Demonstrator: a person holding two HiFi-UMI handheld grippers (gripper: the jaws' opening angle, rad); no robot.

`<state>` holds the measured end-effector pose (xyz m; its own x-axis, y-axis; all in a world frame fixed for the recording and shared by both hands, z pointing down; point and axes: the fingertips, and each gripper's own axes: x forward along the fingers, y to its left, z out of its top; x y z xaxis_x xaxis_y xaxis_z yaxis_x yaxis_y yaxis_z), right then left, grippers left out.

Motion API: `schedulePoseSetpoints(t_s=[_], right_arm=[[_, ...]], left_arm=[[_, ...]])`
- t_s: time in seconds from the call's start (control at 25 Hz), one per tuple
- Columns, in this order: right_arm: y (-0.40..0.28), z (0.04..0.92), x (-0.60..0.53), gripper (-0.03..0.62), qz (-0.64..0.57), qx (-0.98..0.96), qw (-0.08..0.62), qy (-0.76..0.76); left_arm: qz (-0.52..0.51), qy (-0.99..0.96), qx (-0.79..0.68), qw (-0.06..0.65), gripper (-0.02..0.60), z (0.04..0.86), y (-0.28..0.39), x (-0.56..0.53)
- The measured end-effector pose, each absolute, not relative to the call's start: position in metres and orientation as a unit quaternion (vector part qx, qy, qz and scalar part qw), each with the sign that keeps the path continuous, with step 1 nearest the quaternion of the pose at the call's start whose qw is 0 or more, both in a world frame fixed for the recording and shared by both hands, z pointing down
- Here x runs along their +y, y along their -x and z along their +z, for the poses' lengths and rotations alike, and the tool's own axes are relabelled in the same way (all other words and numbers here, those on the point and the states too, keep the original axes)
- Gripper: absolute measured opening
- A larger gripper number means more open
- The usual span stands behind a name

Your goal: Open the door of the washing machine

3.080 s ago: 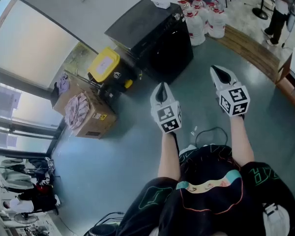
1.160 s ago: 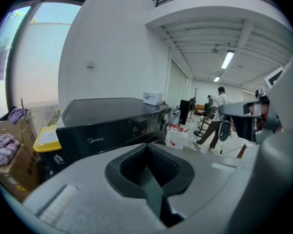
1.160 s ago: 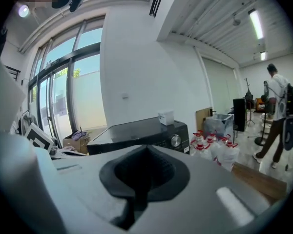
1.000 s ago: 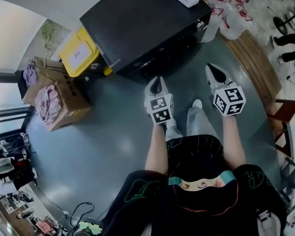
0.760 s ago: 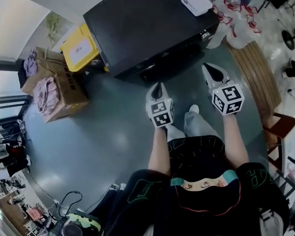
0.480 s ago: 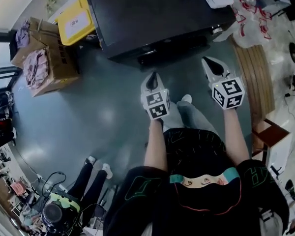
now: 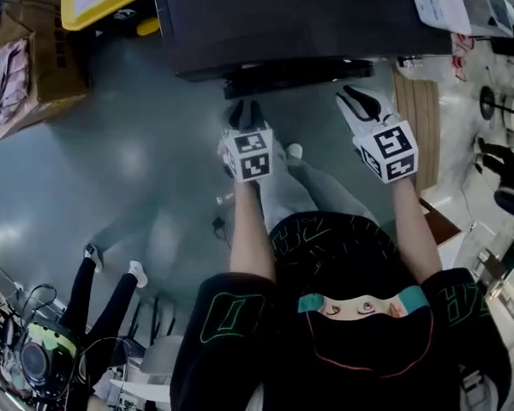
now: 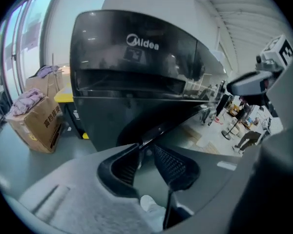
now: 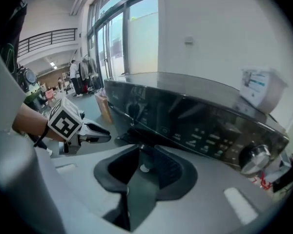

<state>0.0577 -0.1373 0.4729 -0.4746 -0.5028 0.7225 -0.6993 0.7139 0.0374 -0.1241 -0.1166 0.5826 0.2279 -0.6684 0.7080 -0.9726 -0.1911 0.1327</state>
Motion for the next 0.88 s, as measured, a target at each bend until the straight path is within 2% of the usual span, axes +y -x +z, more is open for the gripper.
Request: schedulePoseSetpoints(t_s=[0.04, 0.16, 0.24, 0.36, 0.56, 0.88], right_arm=[[-0.043, 0.48, -0.146, 0.115, 0.127, -0.848, 0.391, -0.334], [0.001, 0.506, -0.161, 0.121, 0.108, -0.843, 0.447, -0.279], [0.013, 0.523, -0.165, 0.153, 0.09, -0.835, 0.479, -0.256], [0.008, 0.536, -0.163, 0.155, 0.044, -0.814, 0.532, -0.228], [-0.011, 0.542, -0.155, 0.155, -0.034, -0.777, 0.599, -0.189], [-0.024, 0.543, -0.158, 0.155, -0.104, -0.758, 0.626, -0.153]], left_arm=[[0.274, -0.732, -0.549, 0.296, 0.116, 0.592, 0.131, -0.122], [0.318, -0.746, -0.5, 0.305, 0.167, 0.621, 0.151, -0.132], [0.339, -0.751, -0.481, 0.3, 0.18, 0.633, 0.157, -0.135], [0.364, -0.763, -0.454, 0.283, 0.196, 0.638, 0.15, -0.131], [0.392, -0.773, -0.429, 0.254, 0.204, 0.643, 0.135, -0.134], [0.412, -0.776, -0.428, 0.211, 0.19, 0.651, 0.126, -0.137]])
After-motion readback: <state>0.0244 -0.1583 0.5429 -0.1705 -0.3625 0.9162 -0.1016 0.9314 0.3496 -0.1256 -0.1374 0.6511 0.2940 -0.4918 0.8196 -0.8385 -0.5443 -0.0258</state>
